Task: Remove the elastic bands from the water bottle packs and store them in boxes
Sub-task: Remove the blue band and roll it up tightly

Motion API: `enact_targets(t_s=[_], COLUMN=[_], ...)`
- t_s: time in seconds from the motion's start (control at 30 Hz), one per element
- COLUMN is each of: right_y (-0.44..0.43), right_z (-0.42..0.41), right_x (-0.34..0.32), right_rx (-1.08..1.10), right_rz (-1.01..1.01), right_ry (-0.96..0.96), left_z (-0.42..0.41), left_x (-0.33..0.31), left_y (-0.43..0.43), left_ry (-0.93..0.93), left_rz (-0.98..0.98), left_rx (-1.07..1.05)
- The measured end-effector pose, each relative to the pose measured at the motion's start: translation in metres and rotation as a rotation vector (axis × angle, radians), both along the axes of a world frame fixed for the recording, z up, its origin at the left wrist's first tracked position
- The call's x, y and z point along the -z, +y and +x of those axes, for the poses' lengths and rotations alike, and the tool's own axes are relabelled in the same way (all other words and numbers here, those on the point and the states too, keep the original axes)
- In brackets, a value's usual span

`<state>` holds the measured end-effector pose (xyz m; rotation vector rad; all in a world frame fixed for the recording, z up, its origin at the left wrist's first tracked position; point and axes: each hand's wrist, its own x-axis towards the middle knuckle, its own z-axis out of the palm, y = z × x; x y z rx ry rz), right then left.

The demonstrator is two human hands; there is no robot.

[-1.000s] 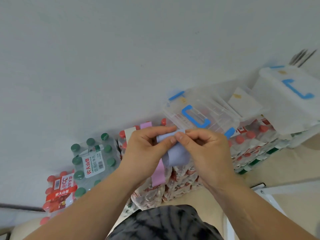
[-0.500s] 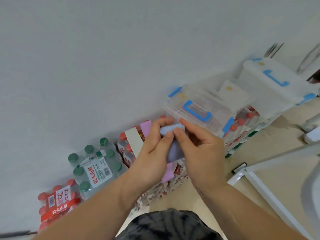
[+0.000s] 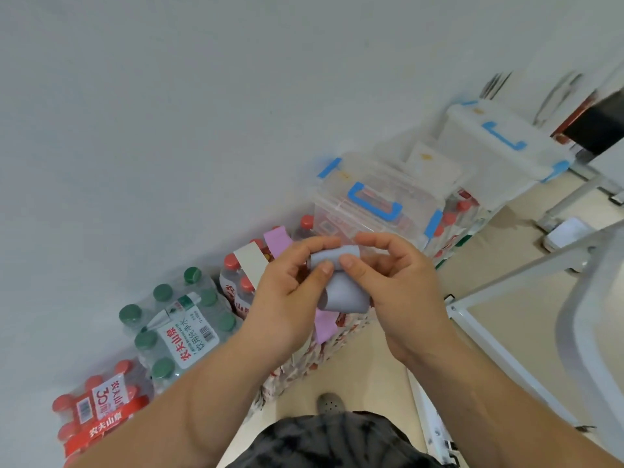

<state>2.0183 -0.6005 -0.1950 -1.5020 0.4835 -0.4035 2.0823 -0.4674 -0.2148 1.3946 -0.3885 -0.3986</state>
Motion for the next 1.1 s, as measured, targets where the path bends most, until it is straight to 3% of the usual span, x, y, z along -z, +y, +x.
enact_targets(t_s=[0.2,0.33,0.5,0.6,0.9,1.1], right_y=[-0.008,-0.023,-0.05,-0.067,-0.166,-0.232], right_z=[-0.004,-0.008,-0.009,-0.008,-0.013,-0.019], right_x=[0.004,0.005,0.007,0.012,0.017,0.017], right_rx=[-0.041,-0.121,-0.184,-0.184,-0.098,-0.031], right_rz=[0.045,-0.054,-0.303,-0.348,-0.071,0.133], right_ry=[0.052,0.155,0.165,0.142,-0.015,-0.007], left_z=[0.006,0.013,0.016,0.015,-0.002,-0.015], left_x=[0.005,0.004,0.005,0.008,-0.004,-0.014], left_y=[-0.005,-0.015,-0.046,-0.069,-0.154,-0.222], left_ry=[-0.031,0.033,0.212,0.212,0.106,-0.218], left_rz=[0.048,0.043,0.032,0.055,0.082,0.206], left_rx=[-0.041,-0.063,-0.095,-0.105,-0.05,-0.053])
